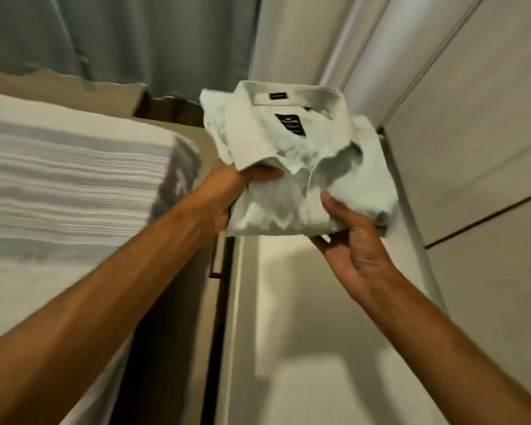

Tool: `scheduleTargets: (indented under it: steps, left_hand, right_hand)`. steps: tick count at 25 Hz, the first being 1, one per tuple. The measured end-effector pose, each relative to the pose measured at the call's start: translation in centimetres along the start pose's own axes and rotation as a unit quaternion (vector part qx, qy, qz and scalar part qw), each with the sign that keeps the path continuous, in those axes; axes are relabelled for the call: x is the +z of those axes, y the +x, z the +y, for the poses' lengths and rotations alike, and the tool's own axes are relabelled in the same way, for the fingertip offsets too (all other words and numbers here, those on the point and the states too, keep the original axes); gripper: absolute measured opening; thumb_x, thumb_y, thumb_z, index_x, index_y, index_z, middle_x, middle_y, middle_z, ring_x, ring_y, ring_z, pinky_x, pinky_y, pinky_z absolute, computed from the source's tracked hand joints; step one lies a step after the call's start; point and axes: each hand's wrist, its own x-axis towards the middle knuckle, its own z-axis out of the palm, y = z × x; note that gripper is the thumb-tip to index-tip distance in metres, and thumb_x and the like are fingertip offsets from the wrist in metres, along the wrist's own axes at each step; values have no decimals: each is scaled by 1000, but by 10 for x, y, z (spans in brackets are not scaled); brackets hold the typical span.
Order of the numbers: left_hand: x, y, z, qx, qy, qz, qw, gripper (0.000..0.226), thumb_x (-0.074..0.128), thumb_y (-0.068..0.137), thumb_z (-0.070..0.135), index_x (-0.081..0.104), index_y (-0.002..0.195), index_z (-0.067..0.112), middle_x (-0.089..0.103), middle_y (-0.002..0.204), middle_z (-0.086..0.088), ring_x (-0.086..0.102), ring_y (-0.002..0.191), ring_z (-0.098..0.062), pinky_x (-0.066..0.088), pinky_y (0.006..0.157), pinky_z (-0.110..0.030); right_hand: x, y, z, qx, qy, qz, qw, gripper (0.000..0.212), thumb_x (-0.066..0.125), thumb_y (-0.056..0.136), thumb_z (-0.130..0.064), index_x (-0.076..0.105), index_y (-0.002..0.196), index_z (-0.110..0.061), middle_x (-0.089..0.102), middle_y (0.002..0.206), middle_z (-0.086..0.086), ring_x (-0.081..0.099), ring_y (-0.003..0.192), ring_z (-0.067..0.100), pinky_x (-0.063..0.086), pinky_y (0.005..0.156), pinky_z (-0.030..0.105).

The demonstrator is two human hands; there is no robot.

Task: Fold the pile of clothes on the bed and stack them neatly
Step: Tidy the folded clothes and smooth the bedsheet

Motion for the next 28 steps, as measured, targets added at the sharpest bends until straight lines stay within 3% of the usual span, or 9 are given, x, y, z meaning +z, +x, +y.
scheduleTargets:
  steps: [3,7,11,13,15,17,19,22,28]
  left_hand:
    - [56,54,-85,-8,181,-19,983,38,87,72,27,74,108,26,79,97,5,76,93,-10,60,74,-28]
    - [52,104,-248,-214,424,-6,880,73,83,48,45,67,115,18,71,119,-8,67,109,-30,56,96,-42]
    - [51,82,-320,-225,395,166,875,58,69,70,49,62,122,23,68,113,-5,67,103,-30,56,93,-42]
    - [50,77,-336,-210,347,277,871,78,62,62,70,57,124,23,66,120,-9,68,103,-36,58,94,-52]
    - [63,66,-335,-260,233,377,858,88,67,68,73,46,135,21,55,133,-11,61,108,-37,59,92,-57]
    - [79,52,-336,-265,145,371,878,85,83,79,54,35,143,25,46,135,-9,56,111,-36,60,89,-57]
    - [83,40,-345,-247,149,325,901,85,91,79,31,33,141,22,51,132,-10,60,107,-32,61,89,-55]
    - [53,51,-363,-232,131,372,889,68,90,78,11,44,128,7,58,119,-16,65,98,-34,64,73,-55]
    - [17,45,-381,-212,91,482,845,28,80,87,26,63,108,18,68,109,-9,70,99,-36,61,87,-55]
  right_hand:
    - [-124,-3,52,128,43,105,985,36,74,82,-15,73,118,-16,75,121,7,71,110,27,58,87,45]
    - [-245,-28,147,376,-65,183,906,29,68,94,-29,71,110,-5,76,98,10,69,83,29,55,71,36]
    - [-320,-22,172,254,-109,420,864,47,74,85,-35,63,116,-1,65,97,12,67,89,38,59,82,49]
    - [-334,-12,162,235,-41,383,893,48,79,87,-40,62,123,-12,66,111,10,66,108,37,56,95,52]
    - [-331,2,148,256,-48,305,916,50,82,84,-45,65,121,-16,70,116,7,69,108,28,59,84,45]
    - [-322,23,151,266,-88,276,919,60,91,74,-44,63,119,-17,70,115,5,69,102,27,61,71,40]
    - [-312,40,159,268,-172,290,903,78,98,63,-39,55,123,-13,66,119,6,65,103,29,61,75,42]
    - [-297,61,166,228,-286,279,888,60,89,78,-15,53,124,-6,64,124,14,58,103,30,52,82,37]
    - [-222,136,162,42,-606,85,790,49,64,95,-15,51,142,-18,55,130,11,61,116,37,51,96,45]
